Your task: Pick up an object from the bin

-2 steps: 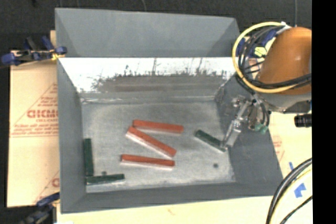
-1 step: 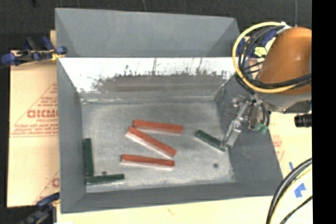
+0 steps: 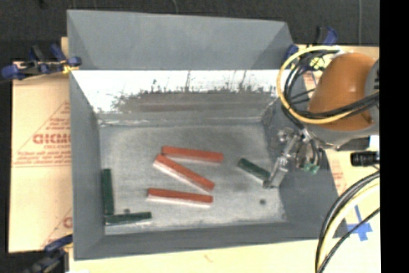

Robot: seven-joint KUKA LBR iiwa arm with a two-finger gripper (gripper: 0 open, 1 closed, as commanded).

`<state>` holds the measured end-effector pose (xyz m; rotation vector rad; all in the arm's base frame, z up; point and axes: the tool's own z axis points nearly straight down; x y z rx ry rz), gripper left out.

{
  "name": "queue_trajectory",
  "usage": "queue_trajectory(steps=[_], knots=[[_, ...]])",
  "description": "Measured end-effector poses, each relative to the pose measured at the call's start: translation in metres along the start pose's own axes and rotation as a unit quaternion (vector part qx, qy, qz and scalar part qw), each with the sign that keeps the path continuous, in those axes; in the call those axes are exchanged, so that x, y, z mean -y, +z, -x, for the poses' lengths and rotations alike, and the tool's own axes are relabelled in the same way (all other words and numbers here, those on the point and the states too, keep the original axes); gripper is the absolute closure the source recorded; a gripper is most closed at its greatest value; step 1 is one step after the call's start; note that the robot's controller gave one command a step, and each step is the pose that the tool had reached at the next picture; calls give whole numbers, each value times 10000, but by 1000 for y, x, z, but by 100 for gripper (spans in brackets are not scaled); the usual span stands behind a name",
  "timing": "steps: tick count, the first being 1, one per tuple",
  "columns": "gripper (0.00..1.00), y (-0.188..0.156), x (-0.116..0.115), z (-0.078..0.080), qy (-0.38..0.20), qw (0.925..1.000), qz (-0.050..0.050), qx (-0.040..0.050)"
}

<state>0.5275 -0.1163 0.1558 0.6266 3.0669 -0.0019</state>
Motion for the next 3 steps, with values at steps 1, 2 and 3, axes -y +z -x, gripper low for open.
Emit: queue_trajectory(steps=[1,2,3], knots=[[100,81,-25,-22,349,9994,-2,-27],[100,81,-25,-22,346,9994,-2,-27],[100,-82,-57,-4,-16,10000,8,-17]])
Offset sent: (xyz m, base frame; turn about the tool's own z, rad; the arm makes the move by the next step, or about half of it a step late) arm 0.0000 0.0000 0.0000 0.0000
